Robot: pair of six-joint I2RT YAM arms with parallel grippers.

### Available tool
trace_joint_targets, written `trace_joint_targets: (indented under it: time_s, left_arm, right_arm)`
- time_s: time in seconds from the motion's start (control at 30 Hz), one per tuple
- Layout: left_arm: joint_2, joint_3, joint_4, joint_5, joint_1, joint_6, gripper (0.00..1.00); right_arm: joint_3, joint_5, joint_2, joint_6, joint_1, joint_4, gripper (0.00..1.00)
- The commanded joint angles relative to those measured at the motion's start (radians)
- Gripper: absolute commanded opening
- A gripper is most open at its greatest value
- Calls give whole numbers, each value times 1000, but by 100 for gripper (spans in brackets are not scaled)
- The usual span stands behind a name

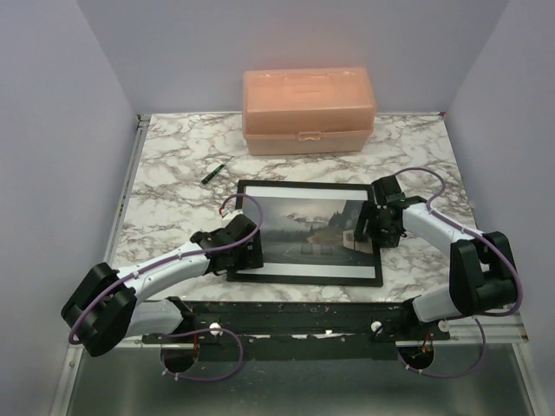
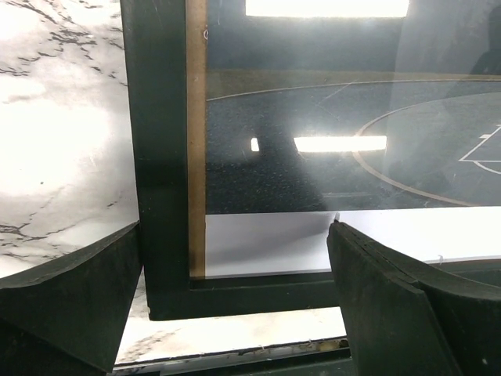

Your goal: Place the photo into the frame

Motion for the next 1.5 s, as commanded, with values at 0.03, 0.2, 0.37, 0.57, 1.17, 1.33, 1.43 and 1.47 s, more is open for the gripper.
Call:
trace_joint_targets:
  time_s: [0.03, 0.2, 0.37, 0.57, 1.17, 1.33, 1.43, 1.47]
  left_arm:
    - [2, -68, 61, 220, -29, -111, 99]
    - [-66, -49, -38, 143, -20, -95, 98]
    - [-163, -43, -68, 131, 41, -60, 99]
    - [-310, -90, 99, 354, 239, 57, 99]
    - [-651, -24, 173, 277, 578, 314, 99]
    - [-766, -185, 366, 141, 579, 331, 98]
    - [-806, -287, 499, 31, 578, 390, 99]
    - [-812, -321, 562, -2, 578, 413, 98]
  right_arm:
    - [40, 47, -29, 23, 8, -51, 81]
    - [73, 104, -52, 27, 8, -86, 88]
    - [95, 89, -128, 19, 8, -100, 95]
    - [93, 25, -274, -19, 8, -71, 100]
    - [-54, 57, -608, -50, 8, 236, 100]
    - [-234, 213, -747, -165, 8, 484, 100]
    - [-372, 283, -828, -264, 8, 666, 100]
    - [-421, 302, -847, -288, 8, 740, 100]
